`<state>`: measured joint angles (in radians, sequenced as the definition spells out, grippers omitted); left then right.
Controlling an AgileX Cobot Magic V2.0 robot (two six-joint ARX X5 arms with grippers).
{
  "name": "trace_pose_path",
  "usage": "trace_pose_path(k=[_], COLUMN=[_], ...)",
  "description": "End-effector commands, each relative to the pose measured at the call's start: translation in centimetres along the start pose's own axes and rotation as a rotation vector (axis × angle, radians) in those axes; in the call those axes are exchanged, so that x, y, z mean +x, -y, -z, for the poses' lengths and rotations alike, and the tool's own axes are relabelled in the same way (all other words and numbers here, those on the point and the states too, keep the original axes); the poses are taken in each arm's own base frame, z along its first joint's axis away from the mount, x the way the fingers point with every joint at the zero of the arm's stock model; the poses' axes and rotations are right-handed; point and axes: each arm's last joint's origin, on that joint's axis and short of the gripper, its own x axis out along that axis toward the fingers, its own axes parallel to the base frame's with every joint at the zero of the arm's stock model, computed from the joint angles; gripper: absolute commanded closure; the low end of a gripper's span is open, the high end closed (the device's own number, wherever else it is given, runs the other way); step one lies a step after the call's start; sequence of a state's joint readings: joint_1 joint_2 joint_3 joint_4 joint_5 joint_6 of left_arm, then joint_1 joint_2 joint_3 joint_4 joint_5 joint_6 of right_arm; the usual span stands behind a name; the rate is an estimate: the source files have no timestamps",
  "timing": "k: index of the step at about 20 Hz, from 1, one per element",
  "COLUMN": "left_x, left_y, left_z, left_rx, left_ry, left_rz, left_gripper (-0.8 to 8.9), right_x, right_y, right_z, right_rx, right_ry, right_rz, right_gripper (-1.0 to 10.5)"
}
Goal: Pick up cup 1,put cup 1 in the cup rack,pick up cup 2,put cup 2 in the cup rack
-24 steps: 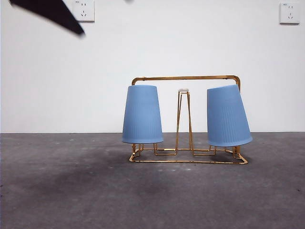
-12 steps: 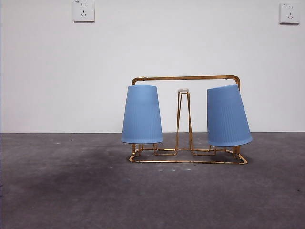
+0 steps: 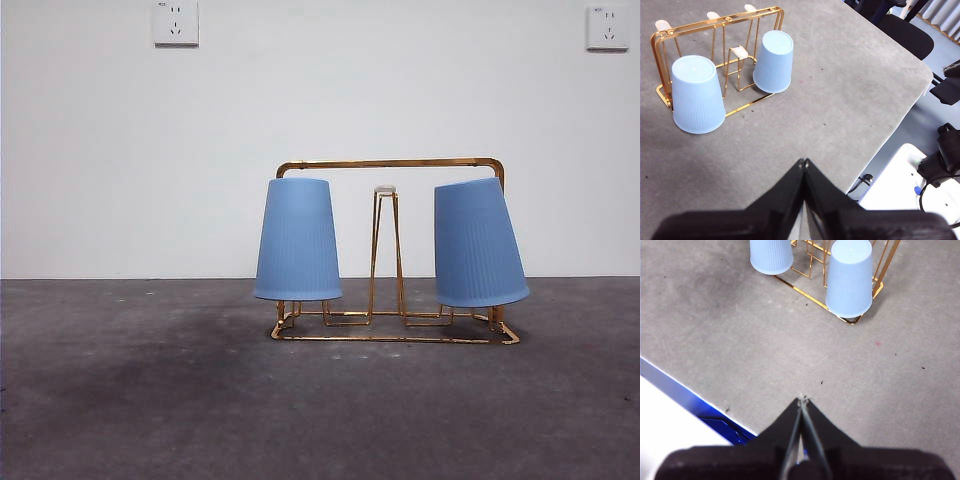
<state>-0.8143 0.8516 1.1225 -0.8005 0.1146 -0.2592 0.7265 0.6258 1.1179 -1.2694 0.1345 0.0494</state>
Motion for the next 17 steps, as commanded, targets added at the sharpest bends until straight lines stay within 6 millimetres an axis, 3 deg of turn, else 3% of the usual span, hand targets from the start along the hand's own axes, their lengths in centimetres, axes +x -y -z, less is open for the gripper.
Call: trace_pose_path(k=[1, 9, 11, 14, 17], left_x=[0.0, 0.0, -0.1, -1.9, -4.1], left_y=[0.0, 0.1, 0.2, -0.5, -2.4], left_z=[0.0, -0.4, -1.3, -2.7, -2.5], left_rx=[-0.001, 0.072, 0.235, 0.500, 0.593], left_ry=[0.003, 0.041, 0.141, 0.328, 0.467], left_rz=[0.000, -0.004, -0.038, -0.126, -0.202], left_gripper=[8.18, 8.17, 8.17, 8.17, 8.17], right_x=[0.0, 0.0, 0.0, 0.0, 0.0], right_y=[0.0, 0.0, 0.0, 0.0, 0.0], right_z=[0.0, 0.0, 0.0, 0.0, 0.0], right_rx=[0.010, 0.010, 0.010, 0.010, 0.010], right_ry=[0.002, 0.002, 0.002, 0.003, 0.002], right_rz=[0.004, 0.004, 0.004, 0.004, 0.004], right_gripper=[9.5, 9.5, 9.5, 9.5, 9.5])
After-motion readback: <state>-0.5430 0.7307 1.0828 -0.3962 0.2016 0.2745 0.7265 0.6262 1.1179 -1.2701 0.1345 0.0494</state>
